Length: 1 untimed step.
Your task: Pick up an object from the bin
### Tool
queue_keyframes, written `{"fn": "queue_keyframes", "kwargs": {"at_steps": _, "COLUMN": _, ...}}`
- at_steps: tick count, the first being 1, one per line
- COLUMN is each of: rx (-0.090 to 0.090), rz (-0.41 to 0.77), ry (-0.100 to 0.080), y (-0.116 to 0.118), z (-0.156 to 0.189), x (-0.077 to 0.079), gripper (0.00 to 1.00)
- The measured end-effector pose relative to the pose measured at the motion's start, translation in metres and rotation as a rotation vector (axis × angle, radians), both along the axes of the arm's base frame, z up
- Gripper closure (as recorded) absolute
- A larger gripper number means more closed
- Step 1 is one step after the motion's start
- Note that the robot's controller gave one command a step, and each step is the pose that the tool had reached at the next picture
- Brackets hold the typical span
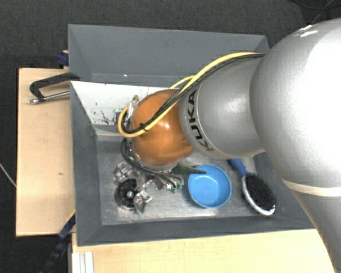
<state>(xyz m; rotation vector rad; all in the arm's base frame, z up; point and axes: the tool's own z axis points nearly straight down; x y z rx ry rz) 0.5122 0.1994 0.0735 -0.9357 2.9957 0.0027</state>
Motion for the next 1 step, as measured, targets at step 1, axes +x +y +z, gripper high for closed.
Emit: {"fn": "queue_keyframes", "kwargs": {"at_steps": 1, "rx": 0.002, "rz": 0.155, "ry": -0.012, "y": -0.0033, "z": 0.133, "x": 0.0174, "gripper": 1.0}}
